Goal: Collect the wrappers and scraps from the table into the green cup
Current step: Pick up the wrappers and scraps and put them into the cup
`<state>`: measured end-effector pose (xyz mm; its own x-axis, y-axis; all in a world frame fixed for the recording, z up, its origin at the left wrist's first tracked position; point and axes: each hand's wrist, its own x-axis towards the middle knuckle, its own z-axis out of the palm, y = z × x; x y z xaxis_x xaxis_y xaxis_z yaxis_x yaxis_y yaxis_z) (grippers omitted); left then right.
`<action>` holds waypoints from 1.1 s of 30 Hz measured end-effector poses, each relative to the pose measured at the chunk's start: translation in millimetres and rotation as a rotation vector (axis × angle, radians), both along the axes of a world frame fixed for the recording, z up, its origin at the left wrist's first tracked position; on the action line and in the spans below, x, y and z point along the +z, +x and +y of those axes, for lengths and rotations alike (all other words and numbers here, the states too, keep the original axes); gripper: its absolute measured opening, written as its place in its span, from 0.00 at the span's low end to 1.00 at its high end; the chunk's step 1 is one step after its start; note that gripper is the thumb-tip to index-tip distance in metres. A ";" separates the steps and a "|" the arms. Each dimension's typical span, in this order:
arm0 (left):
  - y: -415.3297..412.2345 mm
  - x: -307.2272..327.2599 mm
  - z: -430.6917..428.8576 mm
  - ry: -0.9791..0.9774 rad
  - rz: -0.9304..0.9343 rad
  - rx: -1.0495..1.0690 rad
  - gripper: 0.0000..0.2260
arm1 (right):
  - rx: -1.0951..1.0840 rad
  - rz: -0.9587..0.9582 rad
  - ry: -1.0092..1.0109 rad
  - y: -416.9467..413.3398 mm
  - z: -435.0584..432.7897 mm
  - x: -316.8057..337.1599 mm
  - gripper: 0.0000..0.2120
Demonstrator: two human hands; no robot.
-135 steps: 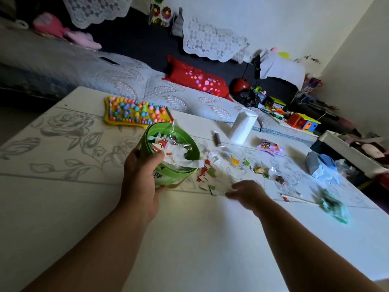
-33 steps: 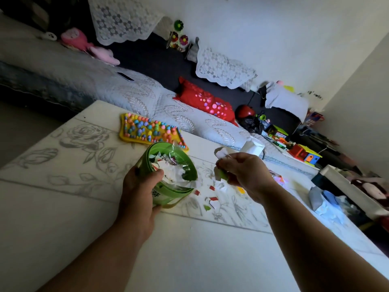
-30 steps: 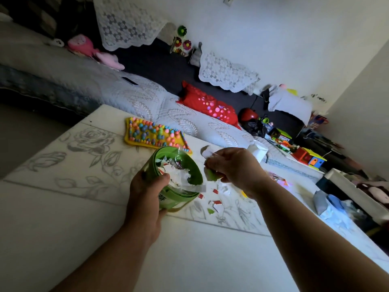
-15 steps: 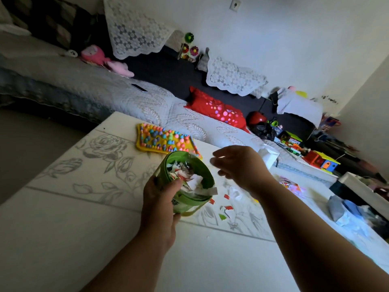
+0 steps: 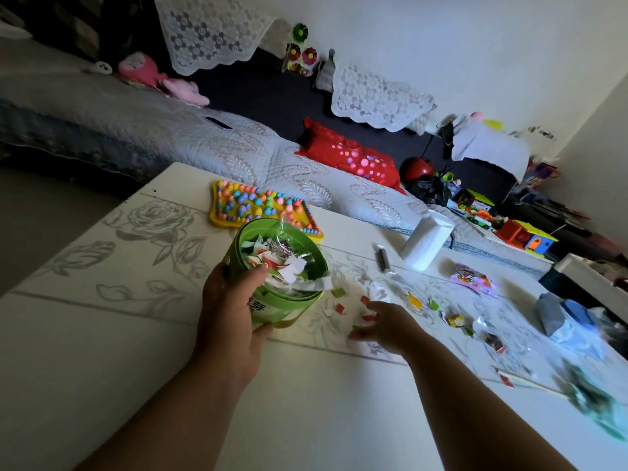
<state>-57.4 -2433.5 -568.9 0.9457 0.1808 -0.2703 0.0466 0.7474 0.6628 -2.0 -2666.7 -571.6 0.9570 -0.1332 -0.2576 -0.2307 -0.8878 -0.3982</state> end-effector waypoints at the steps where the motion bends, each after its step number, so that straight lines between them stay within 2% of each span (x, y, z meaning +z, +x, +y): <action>1: 1.4 -0.9 -0.3 -0.005 0.003 -0.002 0.19 | 0.029 -0.004 -0.053 5.3 -0.7 0.5 0.36; 3: 3.7 -2.8 -0.6 -0.008 0.005 -0.011 0.21 | 0.064 -0.018 -0.150 12.8 -0.7 1.4 0.26; 8: 6.6 -7.4 -0.2 -0.022 0.021 -0.011 0.18 | 0.048 -0.128 -0.140 16.8 -1.0 -1.0 0.10; 15: 4.9 -6.3 -0.8 -0.023 0.014 -0.016 0.18 | -0.016 -0.011 -0.145 25.6 1.2 -2.6 0.16; 18: 4.1 -5.6 -1.4 -0.015 0.015 -0.025 0.20 | -0.008 -0.062 -0.103 21.4 2.7 -4.6 0.16; 21: 4.2 -5.2 -1.1 -0.017 0.024 -0.021 0.19 | -0.059 -0.112 -0.027 14.6 2.4 -5.7 0.14; 24: 4.6 -4.7 -0.6 -0.015 0.023 -0.027 0.18 | -0.089 -0.092 0.086 8.2 3.4 -2.6 0.16; 28: 5.6 -5.0 -0.2 -0.011 0.022 -0.020 0.18 | -0.245 -0.198 0.469 -3.3 13.1 22.9 0.10; 33: 4.7 -5.1 -3.1 -0.013 0.028 -0.030 0.21 | -0.082 -0.389 0.563 -12.1 51.3 87.6 0.10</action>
<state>-52.7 -2436.6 -574.1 0.9427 0.1484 -0.2988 0.0877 0.7539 0.6511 -14.1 -2615.4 -484.0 0.9865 -0.1556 0.0510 -0.0355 -0.5071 -0.8612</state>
